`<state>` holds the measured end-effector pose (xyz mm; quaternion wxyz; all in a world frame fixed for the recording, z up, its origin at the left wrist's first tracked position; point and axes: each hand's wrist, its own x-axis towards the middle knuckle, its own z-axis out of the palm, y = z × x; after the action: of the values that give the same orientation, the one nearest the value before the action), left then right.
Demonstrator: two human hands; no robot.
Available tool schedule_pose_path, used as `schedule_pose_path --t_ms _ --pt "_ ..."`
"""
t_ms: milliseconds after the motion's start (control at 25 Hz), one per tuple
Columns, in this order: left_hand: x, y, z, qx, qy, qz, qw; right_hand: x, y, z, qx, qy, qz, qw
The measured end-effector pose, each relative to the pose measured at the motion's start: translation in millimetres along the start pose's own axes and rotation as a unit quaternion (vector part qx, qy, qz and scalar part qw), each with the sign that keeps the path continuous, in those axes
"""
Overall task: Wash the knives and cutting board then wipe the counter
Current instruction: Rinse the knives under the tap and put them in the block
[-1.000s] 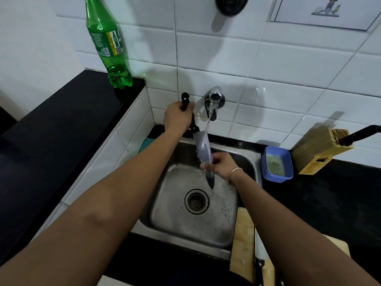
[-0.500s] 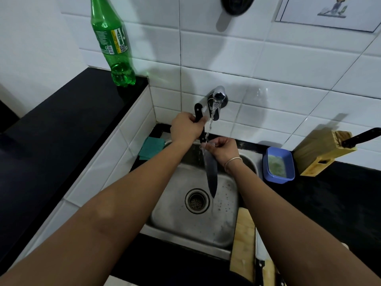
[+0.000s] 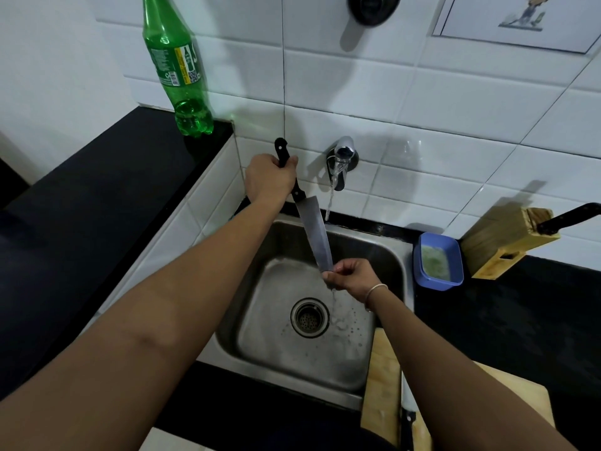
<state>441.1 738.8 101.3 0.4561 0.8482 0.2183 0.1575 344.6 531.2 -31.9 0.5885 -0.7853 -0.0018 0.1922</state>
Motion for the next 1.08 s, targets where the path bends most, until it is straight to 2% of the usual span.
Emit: schedule_pose_path --t_ms 120,200,280,360,440,480,560,640,720,800,880,960,1080 --pt "1.1 -5.9 4.8 -0.015 -0.017 -0.01 1.0 2.7 -11.1 -5.6 -0.073 -0.01 0.001 0.997" --pt "-2.9 -8.4 12.2 -0.04 -0.038 -0.001 0.998 8.8 -23.6 -4.4 -0.078 0.025 -0.017 0.997" --pt "-12.6 -10.2 19.4 -0.043 -0.059 0.027 0.997 19.5 -41.0 2.1 -0.059 0.103 -0.038 0.992" --pt "-21.4 -11.6 26.2 -0.037 -0.057 0.048 0.997 27.4 -55.0 8.6 -0.104 0.211 -0.065 0.97" --pt "-22.2 -12.1 28.8 -0.039 -0.04 0.04 0.998 26.4 -59.8 12.8 -0.138 0.257 -0.081 0.953" --pt "-19.8 -13.4 27.3 -0.045 -0.037 0.025 0.998 24.5 -55.7 12.8 -0.131 0.239 -0.091 0.958" --pt "-13.7 -17.8 21.1 -0.063 -0.032 -0.01 0.997 19.6 -40.5 11.4 -0.059 0.139 -0.074 0.986" --pt "-8.7 -23.0 15.6 -0.08 -0.021 -0.043 0.996 11.6 -24.9 6.0 -0.013 0.032 0.001 0.999" --pt "-4.5 -22.9 12.9 -0.101 -0.018 -0.06 0.993 2.9 -13.5 -2.6 -0.028 -0.033 0.051 0.998" --pt "1.8 -19.1 10.2 -0.145 -0.066 -0.056 0.986 -1.8 -9.7 -11.7 0.001 -0.124 0.085 0.989" --pt "5.3 -15.4 7.6 -0.206 -0.164 -0.048 0.964 -2.2 -14.8 -19.0 0.077 -0.216 0.122 0.966" --pt "0.5 -13.0 5.8 -0.264 -0.27 -0.054 0.924 1.1 -24.4 -22.2 0.132 -0.213 0.113 0.961" --pt "-12.0 -13.8 6.7 -0.305 -0.344 -0.066 0.886 9.0 -43.9 -11.2 0.1 -0.08 0.065 0.99"
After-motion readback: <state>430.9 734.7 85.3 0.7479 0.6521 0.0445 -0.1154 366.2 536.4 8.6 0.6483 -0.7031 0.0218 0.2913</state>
